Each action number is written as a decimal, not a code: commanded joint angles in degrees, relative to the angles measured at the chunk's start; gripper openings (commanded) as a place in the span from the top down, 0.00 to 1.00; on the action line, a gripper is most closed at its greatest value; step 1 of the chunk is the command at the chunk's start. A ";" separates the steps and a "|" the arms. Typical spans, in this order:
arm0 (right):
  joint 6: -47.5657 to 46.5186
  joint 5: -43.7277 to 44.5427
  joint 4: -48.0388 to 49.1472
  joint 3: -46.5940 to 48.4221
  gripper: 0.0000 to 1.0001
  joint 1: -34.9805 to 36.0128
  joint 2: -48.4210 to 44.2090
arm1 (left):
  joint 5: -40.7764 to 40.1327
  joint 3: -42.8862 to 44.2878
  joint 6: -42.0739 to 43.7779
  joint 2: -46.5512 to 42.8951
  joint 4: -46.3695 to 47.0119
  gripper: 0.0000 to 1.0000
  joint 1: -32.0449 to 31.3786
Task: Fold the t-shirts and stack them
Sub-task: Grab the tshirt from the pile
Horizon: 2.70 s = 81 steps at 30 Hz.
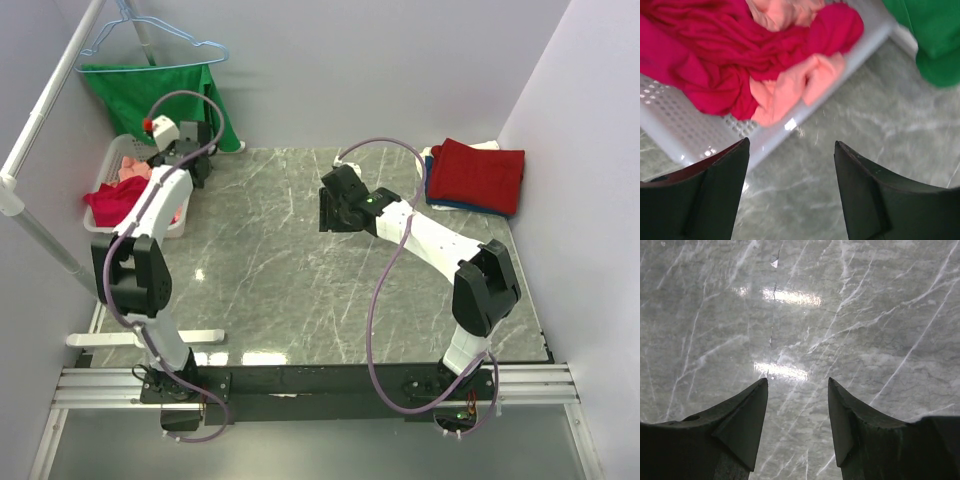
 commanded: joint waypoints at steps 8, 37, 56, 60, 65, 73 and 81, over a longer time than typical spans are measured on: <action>-2.62 1.74 0.04 0.71 0.42 -0.53 1.46 | 5.38 11.79 -9.96 11.51 -4.84 0.35 10.46; -2.36 -2.75 -2.34 4.23 0.44 -7.38 5.68 | 8.98 14.60 -12.43 26.28 -7.47 0.91 22.34; 0.80 -3.89 -1.63 3.62 0.47 -7.56 6.38 | 2.40 11.96 -6.45 2.37 -3.34 0.99 5.37; 1.07 -4.77 -1.29 2.56 0.47 -7.56 5.86 | -1.10 13.28 -5.92 3.51 -5.36 0.96 5.46; 0.81 -4.86 -1.11 1.25 0.47 -7.47 5.33 | -7.09 16.08 -5.74 6.75 -7.91 0.66 5.46; -0.25 -5.03 -2.16 1.86 0.47 -7.56 5.94 | -14.04 23.12 -12.40 16.86 -18.54 0.37 7.39; -0.78 -6.17 -4.18 2.56 0.47 -7.65 6.56 | -12.63 17.77 -16.29 19.95 -17.85 0.37 12.75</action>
